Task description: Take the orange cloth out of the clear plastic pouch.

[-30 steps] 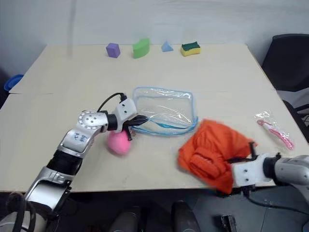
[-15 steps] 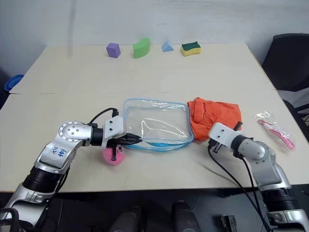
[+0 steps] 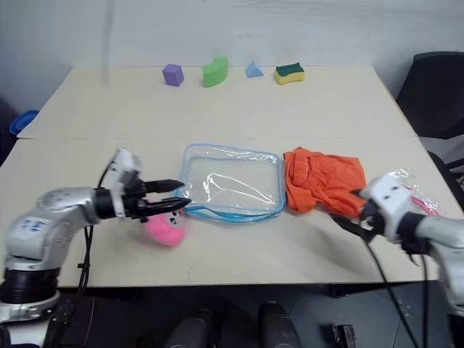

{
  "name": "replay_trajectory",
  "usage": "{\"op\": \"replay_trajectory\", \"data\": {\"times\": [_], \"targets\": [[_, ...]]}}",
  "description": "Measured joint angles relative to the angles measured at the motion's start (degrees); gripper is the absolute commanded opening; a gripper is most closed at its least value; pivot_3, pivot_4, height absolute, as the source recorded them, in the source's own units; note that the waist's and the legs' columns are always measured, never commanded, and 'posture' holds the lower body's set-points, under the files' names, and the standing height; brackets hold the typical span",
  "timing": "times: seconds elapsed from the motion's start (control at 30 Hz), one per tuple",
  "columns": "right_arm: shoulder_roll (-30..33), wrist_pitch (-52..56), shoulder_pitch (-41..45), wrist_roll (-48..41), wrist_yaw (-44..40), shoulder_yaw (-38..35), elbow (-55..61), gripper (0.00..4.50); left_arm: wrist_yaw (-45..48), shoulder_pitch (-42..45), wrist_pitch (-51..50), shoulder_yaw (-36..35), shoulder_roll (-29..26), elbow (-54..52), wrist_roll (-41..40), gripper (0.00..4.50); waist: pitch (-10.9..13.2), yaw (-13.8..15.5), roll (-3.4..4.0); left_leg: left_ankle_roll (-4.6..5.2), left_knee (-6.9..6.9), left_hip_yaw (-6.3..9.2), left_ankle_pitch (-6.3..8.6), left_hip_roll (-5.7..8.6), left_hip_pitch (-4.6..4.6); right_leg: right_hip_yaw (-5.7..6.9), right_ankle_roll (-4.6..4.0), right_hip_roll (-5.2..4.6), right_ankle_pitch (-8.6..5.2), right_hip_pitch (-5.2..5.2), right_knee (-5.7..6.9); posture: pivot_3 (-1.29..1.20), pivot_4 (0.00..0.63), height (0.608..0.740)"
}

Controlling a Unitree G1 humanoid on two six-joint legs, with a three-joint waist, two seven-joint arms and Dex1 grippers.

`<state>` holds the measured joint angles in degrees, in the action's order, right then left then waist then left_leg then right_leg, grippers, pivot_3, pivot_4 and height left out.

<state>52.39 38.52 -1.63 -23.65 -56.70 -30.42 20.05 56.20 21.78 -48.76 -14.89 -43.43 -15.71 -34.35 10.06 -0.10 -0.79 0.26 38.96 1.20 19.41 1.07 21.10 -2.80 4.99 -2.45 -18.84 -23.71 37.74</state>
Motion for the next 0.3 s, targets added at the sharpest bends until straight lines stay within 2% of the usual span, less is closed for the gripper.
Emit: {"op": "replay_trajectory", "data": {"times": [0.13,0.23,0.3], "targets": [[5.3,5.9,-8.3,-3.7,-7.2,-13.0,-4.8,4.5,8.0,-5.2,7.5,-5.0,-13.2,10.4,3.0,3.56,0.0,-0.1,0.01,0.02,-0.36,-0.07,0.01,0.02,-0.2,-0.02,-0.05,-0.02,-0.03,0.1,-0.28,0.0,0.15,0.74],[6.0,6.5,-11.7,-4.6,-10.5,-17.7,-8.0,4.5,13.6,-8.2,12.8,-5.2,-18.1,19.0,5.8,3.56,0.0,-0.1,-0.02,0.11,-0.88,-0.17,0.03,0.06,-0.63,-0.1,-0.07,-0.13,-0.04,0.39,-0.49,0.0,0.15,0.74],[6.1,6.4,-11.9,-4.6,-10.4,-18.1,-10.1,4.5,14.7,-6.5,16.5,-4.5,-18.3,24.3,7.4,3.56,0.0,-0.2,-0.02,0.13,-0.9,-0.15,0.05,0.06,-0.7,-0.1,-0.08,-0.17,-0.04,0.48,-0.48,0.0,0.15,0.74]]}}
